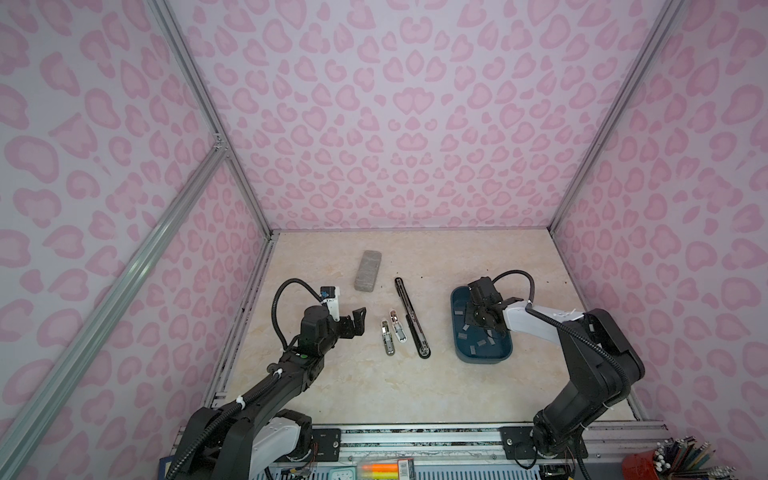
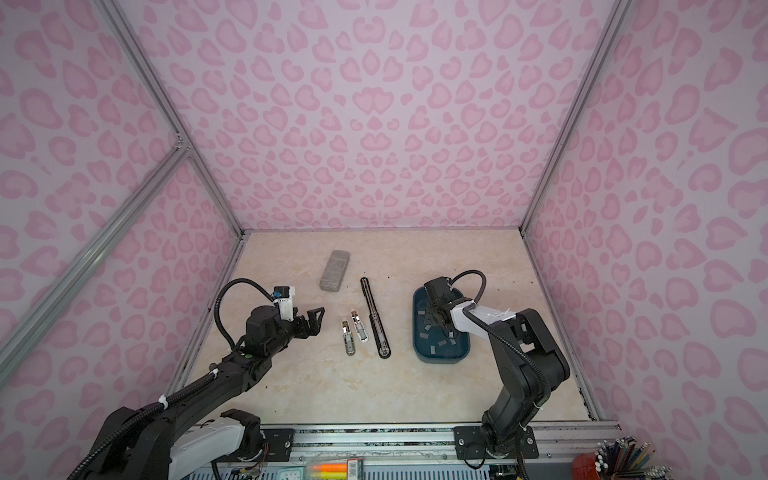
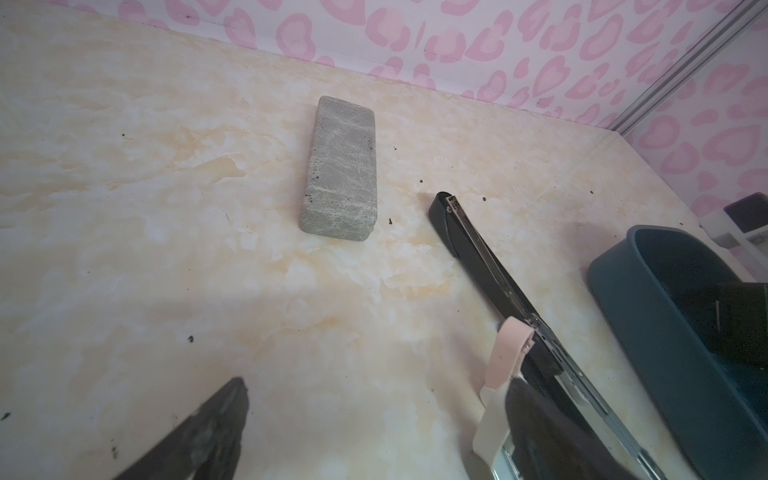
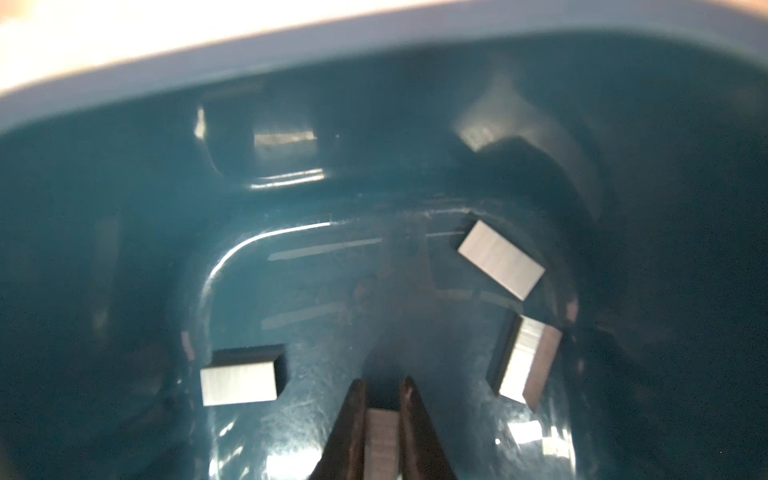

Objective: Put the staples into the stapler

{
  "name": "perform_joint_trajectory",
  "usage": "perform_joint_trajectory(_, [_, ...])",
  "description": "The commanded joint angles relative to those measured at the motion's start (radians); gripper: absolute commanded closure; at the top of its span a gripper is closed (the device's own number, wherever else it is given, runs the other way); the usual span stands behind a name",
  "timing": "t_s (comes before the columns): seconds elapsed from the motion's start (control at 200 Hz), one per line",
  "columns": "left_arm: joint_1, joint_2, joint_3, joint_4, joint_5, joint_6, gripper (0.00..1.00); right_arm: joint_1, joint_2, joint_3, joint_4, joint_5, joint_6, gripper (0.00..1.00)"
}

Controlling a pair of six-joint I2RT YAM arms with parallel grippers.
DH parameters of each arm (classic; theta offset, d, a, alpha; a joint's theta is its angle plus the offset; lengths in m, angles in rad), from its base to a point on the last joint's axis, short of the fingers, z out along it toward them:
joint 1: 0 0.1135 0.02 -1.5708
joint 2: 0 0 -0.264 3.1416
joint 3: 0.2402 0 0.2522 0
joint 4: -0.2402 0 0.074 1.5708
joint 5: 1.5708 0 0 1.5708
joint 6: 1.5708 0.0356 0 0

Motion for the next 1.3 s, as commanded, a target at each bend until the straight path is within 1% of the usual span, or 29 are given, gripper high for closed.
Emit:
perform_joint_trajectory(0.0, [-0.002,-0.002,0.010,0.016,-0.001,0.008,0.02,0.012,0.016,-0.009,-0.148,-0.009,0.003,0.78])
perform_joint_trajectory(0.4, [-0.008,-0.001,0.010,0.015,-0.002,0.010,0.02,0.018,0.016,-0.022,-0.161,0.008,0.019,0.76])
perform_joint_trajectory(0.66, [-0.011,0.000,0.012,0.013,-0.005,0.010,0.02,0.022,0.015,-0.029,-0.154,-0.001,0.026,0.85])
perform_joint_trajectory(1.04, [-0.017,-0.003,0.010,0.012,-0.011,0.013,0.03,0.034,0.017,-0.029,-0.145,-0.012,0.031,0.85])
perform_joint_trajectory(1.175, [-0.018,-0.002,0.011,0.012,-0.015,0.014,0.02,0.037,0.024,-0.025,-0.147,-0.009,0.031,0.91])
perform_joint_trajectory(1.295, [-0.018,-0.002,0.016,0.001,-0.041,0.008,0.03,0.037,0.012,-0.031,-0.132,-0.004,0.031,0.92])
